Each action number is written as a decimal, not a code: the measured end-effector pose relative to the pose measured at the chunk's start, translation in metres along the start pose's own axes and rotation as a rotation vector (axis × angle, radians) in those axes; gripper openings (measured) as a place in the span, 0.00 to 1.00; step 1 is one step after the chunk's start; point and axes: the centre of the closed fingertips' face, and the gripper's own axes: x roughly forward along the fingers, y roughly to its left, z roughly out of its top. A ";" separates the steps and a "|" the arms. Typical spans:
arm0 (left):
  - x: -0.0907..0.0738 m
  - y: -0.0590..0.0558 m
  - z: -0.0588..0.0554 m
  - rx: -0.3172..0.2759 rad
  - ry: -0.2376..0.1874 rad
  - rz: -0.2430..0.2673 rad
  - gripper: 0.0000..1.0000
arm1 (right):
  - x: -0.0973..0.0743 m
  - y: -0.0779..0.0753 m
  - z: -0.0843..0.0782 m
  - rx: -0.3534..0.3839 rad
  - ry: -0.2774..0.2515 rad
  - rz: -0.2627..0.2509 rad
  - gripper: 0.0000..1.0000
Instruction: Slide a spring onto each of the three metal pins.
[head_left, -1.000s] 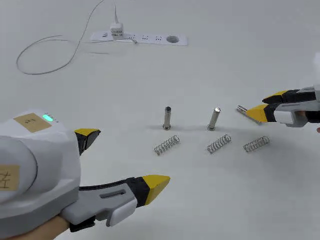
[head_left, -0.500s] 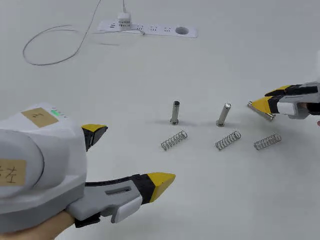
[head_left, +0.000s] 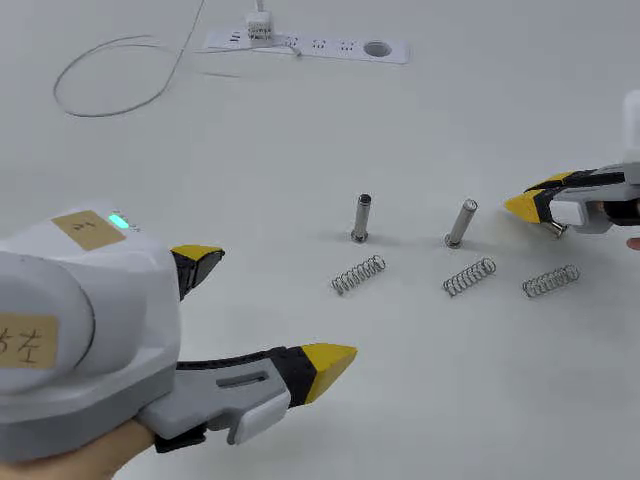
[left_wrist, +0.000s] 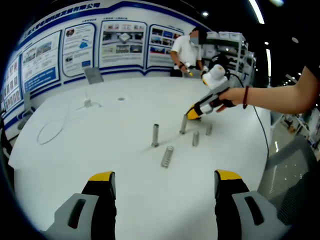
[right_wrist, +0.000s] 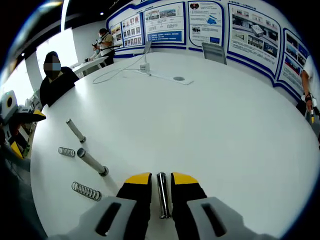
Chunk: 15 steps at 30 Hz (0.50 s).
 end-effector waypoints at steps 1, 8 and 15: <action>0.000 0.000 0.000 0.000 0.001 0.000 0.83 | 0.001 -0.001 -0.001 0.003 0.007 -0.004 0.16; 0.002 -0.001 0.000 0.001 0.000 -0.008 0.82 | 0.002 0.000 -0.004 0.005 0.024 0.004 0.12; 0.002 -0.001 -0.001 -0.001 0.003 -0.008 0.81 | 0.003 0.000 -0.005 0.002 0.031 -0.003 0.09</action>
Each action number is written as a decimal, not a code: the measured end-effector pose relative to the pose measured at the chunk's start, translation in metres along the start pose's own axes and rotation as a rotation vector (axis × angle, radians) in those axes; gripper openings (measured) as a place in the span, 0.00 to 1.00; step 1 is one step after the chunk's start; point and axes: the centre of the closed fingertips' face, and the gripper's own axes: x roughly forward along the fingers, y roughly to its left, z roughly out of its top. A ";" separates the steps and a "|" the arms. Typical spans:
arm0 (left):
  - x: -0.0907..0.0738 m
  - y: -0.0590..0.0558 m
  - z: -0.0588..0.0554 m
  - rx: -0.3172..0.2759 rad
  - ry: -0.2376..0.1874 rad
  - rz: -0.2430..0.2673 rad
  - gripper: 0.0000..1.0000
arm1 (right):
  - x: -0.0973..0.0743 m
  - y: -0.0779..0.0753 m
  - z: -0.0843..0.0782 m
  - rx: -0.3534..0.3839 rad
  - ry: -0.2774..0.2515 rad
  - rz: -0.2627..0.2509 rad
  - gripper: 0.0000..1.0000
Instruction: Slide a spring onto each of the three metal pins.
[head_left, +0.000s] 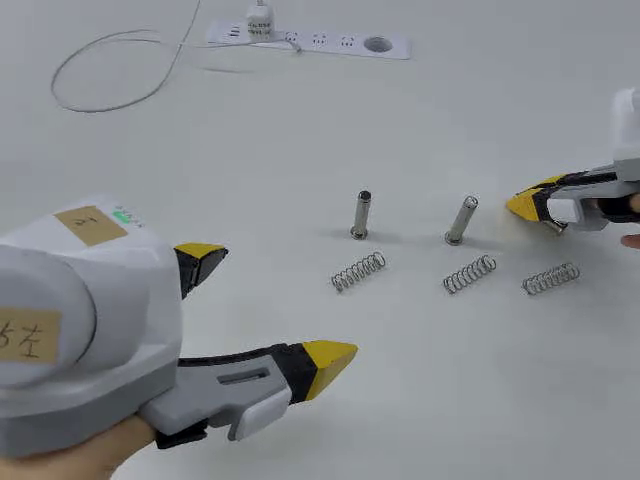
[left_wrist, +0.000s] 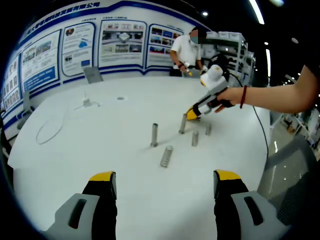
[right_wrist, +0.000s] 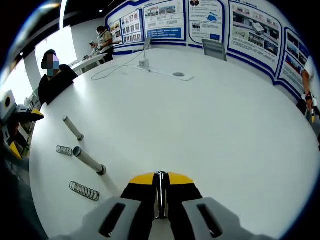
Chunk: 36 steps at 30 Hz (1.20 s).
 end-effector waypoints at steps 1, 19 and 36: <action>0.000 0.000 0.000 0.001 0.000 -0.001 0.81 | 0.000 0.000 0.000 0.013 0.000 0.000 0.09; -0.004 0.005 0.004 -0.008 -0.019 0.013 0.80 | -0.016 -0.008 0.009 0.055 -0.038 -0.062 0.09; -0.007 0.001 0.008 0.002 -0.034 0.004 0.80 | -0.049 -0.001 0.008 0.060 -0.068 -0.111 0.08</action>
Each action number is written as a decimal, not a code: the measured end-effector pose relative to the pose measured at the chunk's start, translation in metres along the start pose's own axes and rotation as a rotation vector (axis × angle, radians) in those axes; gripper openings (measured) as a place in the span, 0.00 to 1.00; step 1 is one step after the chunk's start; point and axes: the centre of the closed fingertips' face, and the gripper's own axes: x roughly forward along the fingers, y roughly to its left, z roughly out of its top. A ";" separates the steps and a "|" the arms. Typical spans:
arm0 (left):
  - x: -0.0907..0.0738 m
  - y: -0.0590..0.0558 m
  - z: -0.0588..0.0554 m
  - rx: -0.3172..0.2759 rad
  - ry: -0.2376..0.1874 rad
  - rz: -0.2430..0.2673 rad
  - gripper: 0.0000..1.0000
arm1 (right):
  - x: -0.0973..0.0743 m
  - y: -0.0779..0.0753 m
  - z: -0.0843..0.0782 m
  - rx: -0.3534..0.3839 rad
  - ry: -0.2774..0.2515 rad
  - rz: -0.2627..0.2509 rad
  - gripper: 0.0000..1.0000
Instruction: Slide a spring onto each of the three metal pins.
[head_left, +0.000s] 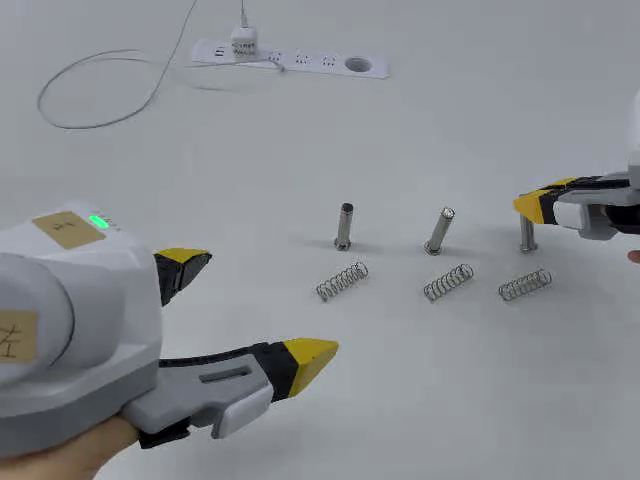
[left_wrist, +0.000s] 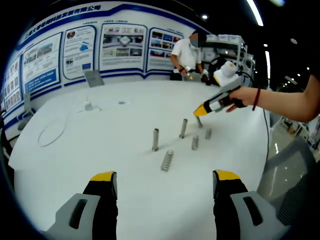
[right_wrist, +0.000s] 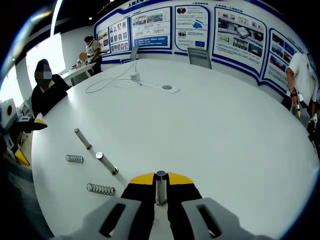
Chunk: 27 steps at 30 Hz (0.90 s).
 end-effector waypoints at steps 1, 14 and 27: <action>0.000 0.000 0.000 0.001 -0.001 -0.001 0.80 | -0.001 0.001 -0.001 0.005 -0.001 0.001 0.08; -0.002 -0.002 0.002 0.012 -0.009 -0.004 0.79 | -0.016 0.011 -0.006 0.012 -0.008 -0.011 0.08; -0.003 -0.002 0.003 0.014 -0.013 -0.003 0.79 | -0.018 0.015 -0.008 0.002 -0.001 -0.008 0.08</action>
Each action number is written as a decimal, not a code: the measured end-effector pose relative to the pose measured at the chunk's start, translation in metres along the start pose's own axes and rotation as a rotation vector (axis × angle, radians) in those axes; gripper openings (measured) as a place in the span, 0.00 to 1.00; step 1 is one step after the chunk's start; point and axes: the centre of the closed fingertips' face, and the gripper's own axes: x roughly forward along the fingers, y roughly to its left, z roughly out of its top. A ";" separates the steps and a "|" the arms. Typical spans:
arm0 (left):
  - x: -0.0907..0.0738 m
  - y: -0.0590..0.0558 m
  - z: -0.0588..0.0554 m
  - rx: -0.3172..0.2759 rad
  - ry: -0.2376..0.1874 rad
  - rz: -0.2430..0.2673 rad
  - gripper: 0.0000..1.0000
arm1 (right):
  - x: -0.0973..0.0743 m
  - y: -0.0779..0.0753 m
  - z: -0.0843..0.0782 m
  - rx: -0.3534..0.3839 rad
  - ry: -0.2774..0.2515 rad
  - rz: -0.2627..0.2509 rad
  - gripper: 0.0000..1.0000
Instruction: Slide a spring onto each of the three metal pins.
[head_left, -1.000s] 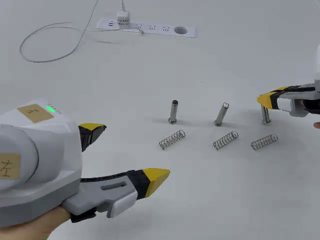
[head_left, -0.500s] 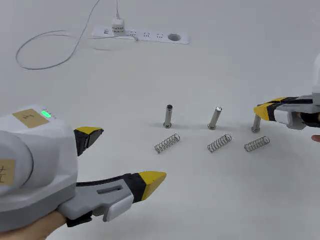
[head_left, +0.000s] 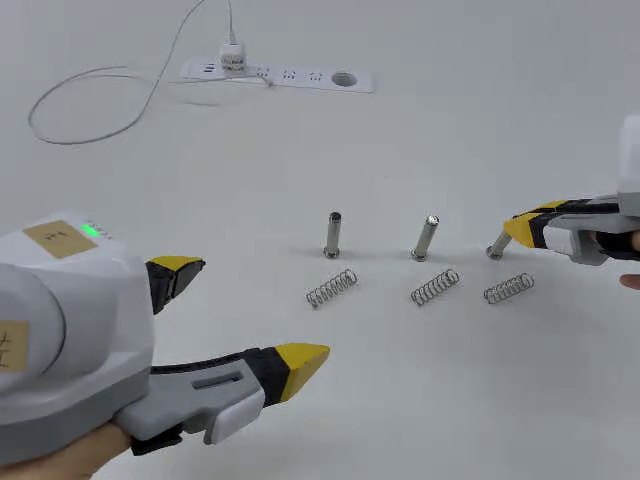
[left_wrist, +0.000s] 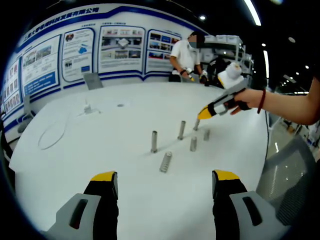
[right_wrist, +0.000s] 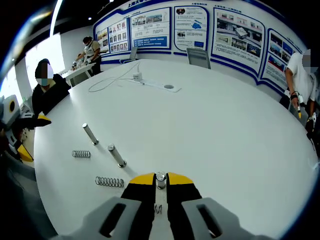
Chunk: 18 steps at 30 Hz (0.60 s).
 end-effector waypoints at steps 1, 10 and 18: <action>0.000 0.000 0.000 -0.001 0.001 0.001 0.79 | 0.000 0.000 0.000 0.000 0.002 -0.001 0.08; 0.000 0.000 0.000 0.000 0.000 0.001 0.78 | -0.002 0.001 -0.003 0.003 0.009 -0.003 0.08; 0.000 0.000 -0.001 0.002 0.004 -0.002 0.78 | -0.003 0.003 -0.003 0.007 0.016 0.002 0.08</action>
